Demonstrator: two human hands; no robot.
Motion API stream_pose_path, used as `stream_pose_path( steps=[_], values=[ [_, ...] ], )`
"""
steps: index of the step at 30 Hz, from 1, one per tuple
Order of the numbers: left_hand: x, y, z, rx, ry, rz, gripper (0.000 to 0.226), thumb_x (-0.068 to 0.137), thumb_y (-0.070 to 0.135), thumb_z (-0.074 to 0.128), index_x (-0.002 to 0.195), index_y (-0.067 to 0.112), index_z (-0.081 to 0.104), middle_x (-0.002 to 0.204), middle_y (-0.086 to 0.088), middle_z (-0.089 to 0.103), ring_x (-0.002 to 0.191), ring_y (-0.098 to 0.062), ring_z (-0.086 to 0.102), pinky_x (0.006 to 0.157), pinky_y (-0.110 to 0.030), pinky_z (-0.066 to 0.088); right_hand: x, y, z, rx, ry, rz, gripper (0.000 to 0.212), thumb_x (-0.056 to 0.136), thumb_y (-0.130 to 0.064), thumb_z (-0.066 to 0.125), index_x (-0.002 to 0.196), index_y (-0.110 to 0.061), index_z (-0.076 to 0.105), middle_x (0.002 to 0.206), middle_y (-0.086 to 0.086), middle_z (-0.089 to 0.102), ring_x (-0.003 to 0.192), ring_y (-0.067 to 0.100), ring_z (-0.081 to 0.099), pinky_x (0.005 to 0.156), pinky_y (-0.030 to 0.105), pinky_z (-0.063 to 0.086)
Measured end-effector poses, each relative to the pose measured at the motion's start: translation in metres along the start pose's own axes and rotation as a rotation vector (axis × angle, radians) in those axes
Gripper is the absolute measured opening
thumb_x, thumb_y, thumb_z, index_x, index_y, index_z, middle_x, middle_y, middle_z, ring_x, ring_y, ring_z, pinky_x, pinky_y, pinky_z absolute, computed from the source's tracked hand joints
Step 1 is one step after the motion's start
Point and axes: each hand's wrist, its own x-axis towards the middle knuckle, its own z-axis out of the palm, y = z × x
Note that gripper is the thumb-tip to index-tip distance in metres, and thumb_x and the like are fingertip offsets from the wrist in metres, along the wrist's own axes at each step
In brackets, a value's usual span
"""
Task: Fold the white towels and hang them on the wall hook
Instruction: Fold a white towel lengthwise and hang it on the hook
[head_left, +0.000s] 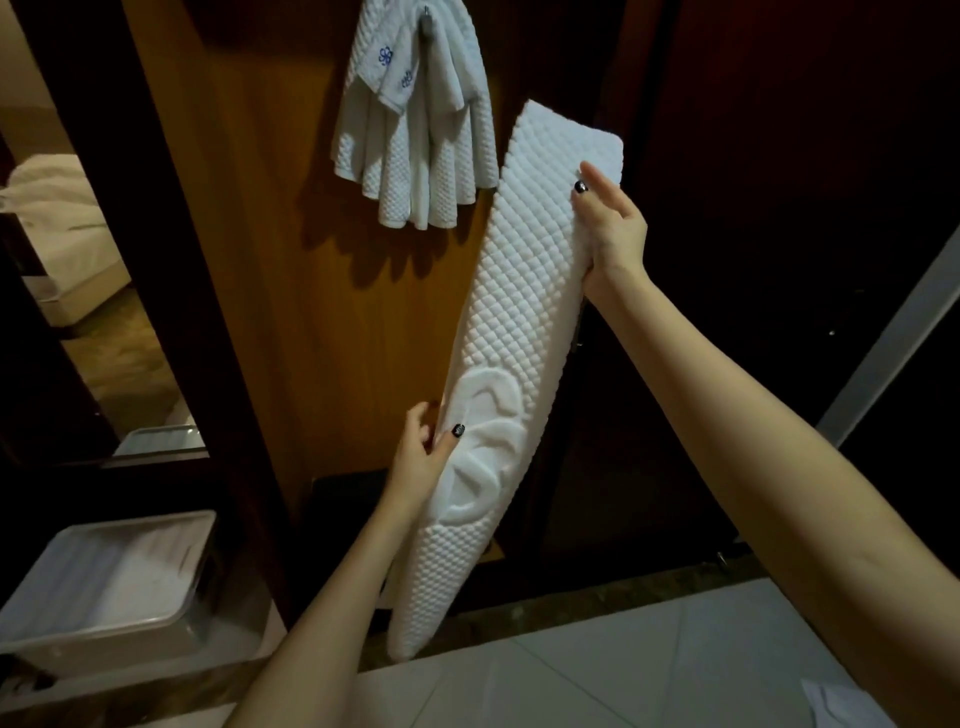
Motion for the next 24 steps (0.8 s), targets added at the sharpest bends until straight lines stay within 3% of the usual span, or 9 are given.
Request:
stream_pose_path(
  steps=[2,3,6,8,12,15,19,24],
  values=[
    [0.001,0.009,-0.007,-0.007,-0.149,0.075,0.014,0.092,0.029,0.06,0.095,0.015,0.063,0.091,-0.002,0.068,0.08,-0.011,0.064,0.071,-0.036,0.055,0.003,0.003,-0.012,-0.002,0.038,0.037,0.033,0.093,-0.004,0.057,0.126,-0.011,0.061,0.118,0.003,0.062,0.107,0.02,0.066,0.089,0.035,0.057],
    [0.001,0.014,-0.011,-0.048,-0.225,0.095,0.013,0.092,0.029,0.061,0.092,0.018,0.067,0.09,-0.001,0.071,0.08,-0.01,0.066,0.068,-0.031,0.054,0.004,0.003,-0.018,0.002,0.049,0.057,0.034,0.094,-0.004,0.056,0.127,-0.011,0.059,0.119,0.004,0.062,0.106,0.021,0.067,0.088,0.036,0.057],
    [-0.002,0.027,-0.022,-0.206,-0.448,0.068,0.026,0.086,0.035,0.064,0.111,0.026,0.067,0.11,-0.002,0.07,0.099,-0.019,0.068,0.074,-0.027,0.055,0.007,0.002,-0.034,-0.007,0.057,0.111,0.035,0.096,-0.006,0.054,0.13,-0.013,0.057,0.123,0.01,0.062,0.101,0.022,0.069,0.083,0.036,0.059],
    [-0.001,0.037,-0.025,-0.309,-0.571,0.007,0.041,0.082,0.031,0.063,0.121,0.02,0.061,0.115,-0.008,0.068,0.102,-0.024,0.067,0.076,-0.03,0.055,0.006,0.004,-0.039,-0.036,0.056,0.139,0.035,0.096,-0.006,0.054,0.13,-0.014,0.058,0.124,0.01,0.062,0.1,0.02,0.069,0.082,0.035,0.059],
    [-0.004,0.06,-0.023,-0.408,-0.755,-0.069,0.03,0.09,0.008,0.038,0.117,-0.002,0.047,0.073,0.008,0.071,0.062,0.001,0.065,0.055,-0.01,0.049,0.003,0.01,-0.041,-0.033,0.017,0.175,0.039,0.098,-0.006,0.051,0.135,-0.016,0.053,0.129,0.01,0.058,0.107,0.023,0.065,0.087,0.039,0.057],
    [-0.009,0.068,-0.021,-0.461,-0.775,-0.08,0.025,0.088,0.01,0.039,0.102,-0.002,0.054,0.066,0.007,0.069,0.059,0.001,0.064,0.053,-0.01,0.049,0.004,0.012,-0.043,-0.095,-0.116,0.204,0.052,0.095,-0.003,0.05,0.143,-0.023,0.044,0.135,0.0,0.05,0.112,0.022,0.061,0.087,0.036,0.057],
    [-0.017,0.074,-0.016,-0.555,-0.654,-0.071,0.039,0.08,0.026,0.059,0.11,0.003,0.067,0.106,-0.017,0.069,0.095,-0.027,0.067,0.078,-0.035,0.056,0.007,0.019,-0.051,-0.158,-0.163,0.245,0.061,0.094,-0.003,0.051,0.148,-0.026,0.035,0.148,0.001,0.04,0.121,0.023,0.054,0.094,0.039,0.053],
    [-0.017,0.088,-0.008,-0.678,-0.578,-0.009,0.038,0.089,0.032,0.057,0.118,0.008,0.065,0.115,-0.016,0.067,0.104,-0.029,0.065,0.081,-0.037,0.055,-0.01,0.035,-0.06,-0.291,-0.215,0.33,0.071,0.099,-0.029,0.051,0.155,-0.026,0.007,0.16,0.006,0.019,0.13,0.022,0.044,0.074,0.024,0.053]
  ],
)
